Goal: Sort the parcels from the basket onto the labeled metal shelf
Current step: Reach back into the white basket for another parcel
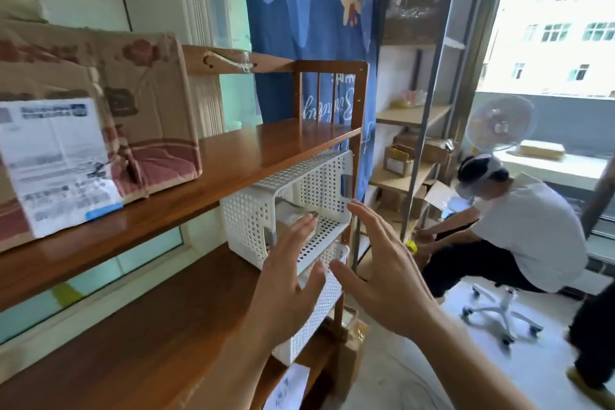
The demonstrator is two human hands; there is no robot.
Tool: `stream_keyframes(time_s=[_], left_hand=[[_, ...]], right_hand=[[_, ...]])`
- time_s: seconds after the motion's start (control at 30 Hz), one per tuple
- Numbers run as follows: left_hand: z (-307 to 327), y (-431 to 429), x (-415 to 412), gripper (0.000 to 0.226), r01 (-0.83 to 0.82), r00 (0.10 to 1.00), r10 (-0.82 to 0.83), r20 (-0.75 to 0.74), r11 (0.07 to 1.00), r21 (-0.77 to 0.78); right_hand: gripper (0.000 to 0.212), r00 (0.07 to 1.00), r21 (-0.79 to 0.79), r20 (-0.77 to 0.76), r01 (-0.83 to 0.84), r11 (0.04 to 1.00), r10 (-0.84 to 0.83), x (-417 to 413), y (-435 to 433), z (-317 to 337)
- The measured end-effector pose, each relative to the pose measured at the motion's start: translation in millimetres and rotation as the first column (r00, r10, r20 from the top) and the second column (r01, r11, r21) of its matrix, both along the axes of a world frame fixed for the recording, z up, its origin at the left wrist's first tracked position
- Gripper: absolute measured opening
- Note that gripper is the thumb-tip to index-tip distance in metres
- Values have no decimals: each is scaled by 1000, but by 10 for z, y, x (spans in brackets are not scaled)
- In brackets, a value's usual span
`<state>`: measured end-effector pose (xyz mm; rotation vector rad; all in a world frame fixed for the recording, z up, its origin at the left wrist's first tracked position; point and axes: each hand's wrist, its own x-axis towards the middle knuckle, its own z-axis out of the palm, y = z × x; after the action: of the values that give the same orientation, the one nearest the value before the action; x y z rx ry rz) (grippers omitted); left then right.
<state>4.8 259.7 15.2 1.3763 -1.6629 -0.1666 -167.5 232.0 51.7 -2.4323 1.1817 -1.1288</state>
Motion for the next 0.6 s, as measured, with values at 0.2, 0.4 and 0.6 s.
stream_keyframes(time_s=[0.2, 0.4, 0.6], left_hand=[[-477, -1116, 8, 111, -61, 949, 120, -292, 977, 204], [-962, -2111, 99, 71, -345, 685, 490, -539, 870, 352], [-1009, -2502, 156, 58, -404, 468, 654, -595, 757, 514]], right_hand=[[78, 999, 129, -9, -50, 990, 51, 242, -1292, -439], [75, 988, 363, -37, -127, 923, 150, 694, -2529, -1065], [59, 981, 587, 66, -187, 788, 183, 961, -3034, -1351]])
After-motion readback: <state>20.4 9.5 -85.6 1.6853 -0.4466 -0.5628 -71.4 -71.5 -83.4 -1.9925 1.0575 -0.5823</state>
